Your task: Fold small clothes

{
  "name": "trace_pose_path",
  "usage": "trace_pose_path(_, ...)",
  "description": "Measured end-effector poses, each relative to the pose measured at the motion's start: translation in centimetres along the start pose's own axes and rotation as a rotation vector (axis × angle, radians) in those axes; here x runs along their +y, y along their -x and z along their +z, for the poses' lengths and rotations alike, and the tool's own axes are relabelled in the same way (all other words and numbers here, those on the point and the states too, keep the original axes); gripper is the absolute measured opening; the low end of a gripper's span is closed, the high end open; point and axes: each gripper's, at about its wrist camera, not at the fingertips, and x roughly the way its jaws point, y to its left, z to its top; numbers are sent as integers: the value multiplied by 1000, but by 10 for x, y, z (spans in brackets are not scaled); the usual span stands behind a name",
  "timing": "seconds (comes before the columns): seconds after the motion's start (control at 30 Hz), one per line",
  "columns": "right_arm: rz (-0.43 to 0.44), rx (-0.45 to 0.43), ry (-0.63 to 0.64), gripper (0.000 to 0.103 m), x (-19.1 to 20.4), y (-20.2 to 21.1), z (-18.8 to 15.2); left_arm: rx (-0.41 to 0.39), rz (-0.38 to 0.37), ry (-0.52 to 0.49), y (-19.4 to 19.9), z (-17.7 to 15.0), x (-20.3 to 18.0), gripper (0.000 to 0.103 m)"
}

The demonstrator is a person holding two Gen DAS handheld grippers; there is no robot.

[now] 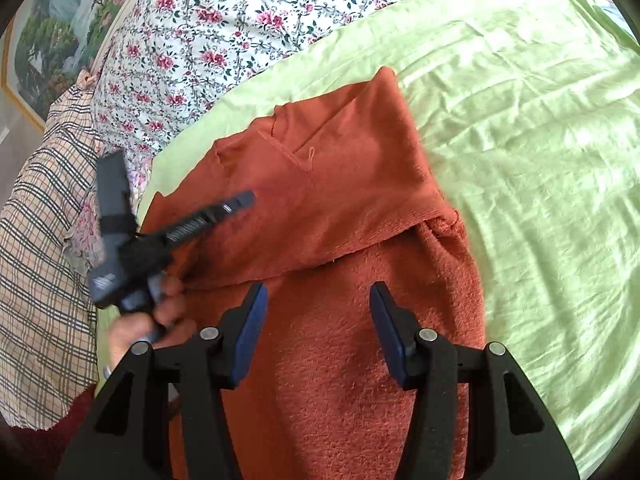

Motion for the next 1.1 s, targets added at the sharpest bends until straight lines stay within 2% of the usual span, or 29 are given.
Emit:
trace_pose_path(0.03, 0, -1, -2, 54, 0, 0, 0, 4, -8, 3, 3, -2, 3, 16)
trace_pose_path(0.1, 2, -6, -7, 55, 3, -2, 2, 2, -24, 2, 13, -5, 5, 36)
trace_pose_path(0.17, 7, -9, -11, 55, 6, -5, 4, -8, 0, -5, 28, -10, 8, 54)
trace_pose_path(0.2, 10, -7, -13, 55, 8, -7, 5, -19, 7, -10, 37, -13, 10, 57)
trace_pose_path(0.27, 24, -2, -23, 55, 14, -13, 10, -29, 13, -19, 59, -24, 14, 60)
trace_pose_path(0.37, 47, 4, -35, 55, 24, -24, 16, -63, 74, -39, 97, -45, 30, 64)
trace_pose_path(0.5, 81, 26, -75, 56, 32, -43, 30, -109, 217, -12, 142, -75, 71, 66)
trace_pose_path(0.57, 89, 20, -102, 63, 34, -50, 38, -114, 310, 30, 158, -88, 101, 66)
trace_pose_path(0.63, 88, 21, -133, 66, 36, -60, 47, -114, 421, 78, 168, -98, 132, 66)
trace_pose_path(0.73, 96, 55, -186, 67, 38, -80, 55, -76, 501, 146, 169, -103, 169, 66)
trace_pose_path(0.8, 74, 81, -205, 68, 42, -97, 59, -56, 532, 171, 164, -102, 187, 65)
trace_pose_path(0.9, 56, 81, -236, 67, 42, -113, 63, -53, 532, 182, 155, -93, 197, 65)
trace_pose_path(0.93, 47, 69, -232, 52, 41, -115, 64, -53, 535, 186, 150, -87, 198, 65)
trace_pose_path(0.97, 34, 59, -226, 28, 42, -117, 66, -56, 537, 186, 146, -83, 199, 65)
trace_pose_path(1.03, 52, 51, -236, 12, 39, -116, 69, -65, 552, 183, 141, -72, 200, 65)
trace_pose_path(1.1, 81, -3, -217, 10, 39, -102, 74, -67, 580, 198, 137, -65, 202, 61)
